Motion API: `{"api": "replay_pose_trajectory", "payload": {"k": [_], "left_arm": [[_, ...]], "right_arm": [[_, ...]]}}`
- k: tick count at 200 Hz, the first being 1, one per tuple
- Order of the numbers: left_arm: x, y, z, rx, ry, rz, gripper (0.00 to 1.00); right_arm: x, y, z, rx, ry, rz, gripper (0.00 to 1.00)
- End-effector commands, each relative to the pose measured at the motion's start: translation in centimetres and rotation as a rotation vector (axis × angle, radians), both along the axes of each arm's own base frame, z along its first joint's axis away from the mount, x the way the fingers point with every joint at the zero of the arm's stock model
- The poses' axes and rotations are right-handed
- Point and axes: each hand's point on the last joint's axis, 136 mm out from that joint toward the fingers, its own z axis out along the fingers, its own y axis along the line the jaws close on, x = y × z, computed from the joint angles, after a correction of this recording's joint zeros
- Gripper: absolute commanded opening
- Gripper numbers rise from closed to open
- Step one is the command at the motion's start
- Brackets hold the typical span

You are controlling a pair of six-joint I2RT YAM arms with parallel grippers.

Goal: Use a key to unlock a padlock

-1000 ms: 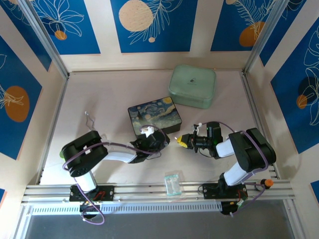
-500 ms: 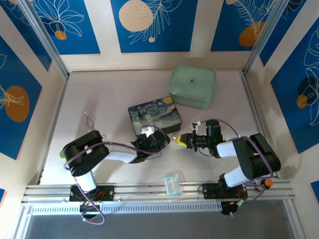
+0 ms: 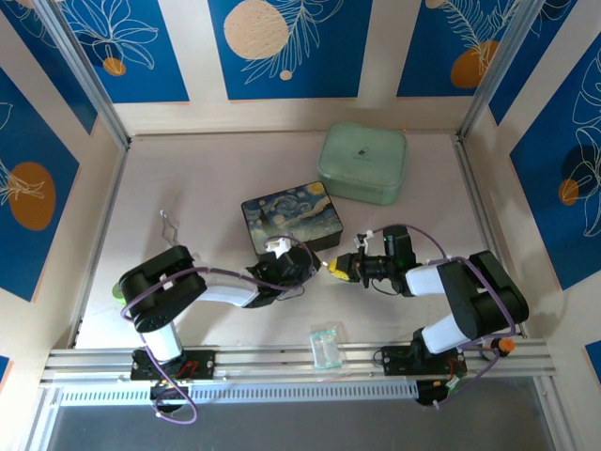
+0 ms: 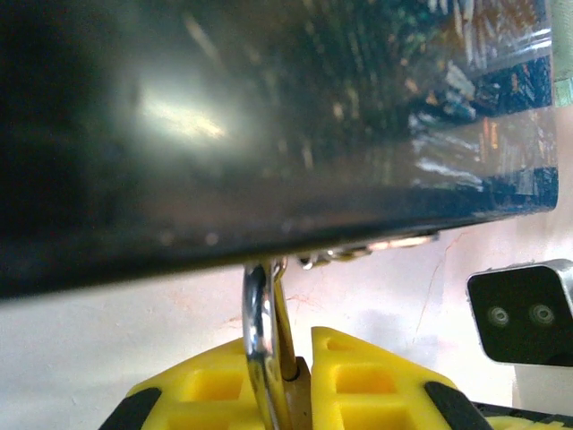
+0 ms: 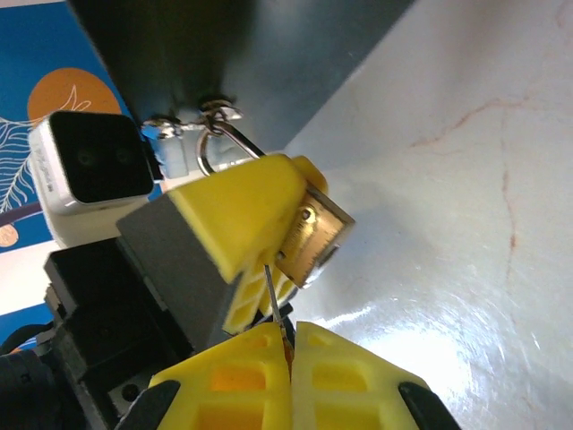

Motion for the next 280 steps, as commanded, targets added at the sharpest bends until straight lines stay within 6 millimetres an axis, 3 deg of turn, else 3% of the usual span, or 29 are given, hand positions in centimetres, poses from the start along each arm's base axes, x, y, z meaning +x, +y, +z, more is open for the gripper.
{"api": "replay_pose_trajectory", "payload": {"k": [1,31,113,198,224,280], "left_arm": [[1.1,-0.8,2.5,-0.130,-0.029,0.024,0.00],[1.1,-0.9,3.0,-0.160,-0.035,0.024,0.00],[1.0,-1.6,3.4,-0.198,-0.021,0.010,0.00],[0.3,-2.1,3.8,-0.251,0.000,-0.011,0.00],[0.2,-2.0,3.4,-0.251,0.007,-0.008,0.00],[0.0,-1.9,3.1,-0.248,0.019,-0.012,0.00]], "right_arm": [[-1.0,0.1,-0.2,0.000,0.034,0.037,0.00],[-1.5,-0.1,-0.8,0.015,0.057,0.045,0.00],[-0.5,0.5,-0.1,0.039,0.034,0.048,0.00],[2.3,0.9,0.6,0.085,-0.008,0.022,0.00],[2.3,1.5,0.5,0.086,-0.011,0.037,0.00],[2.9,0.5,0.7,0.101,-0.040,-0.003,0.00]]}}
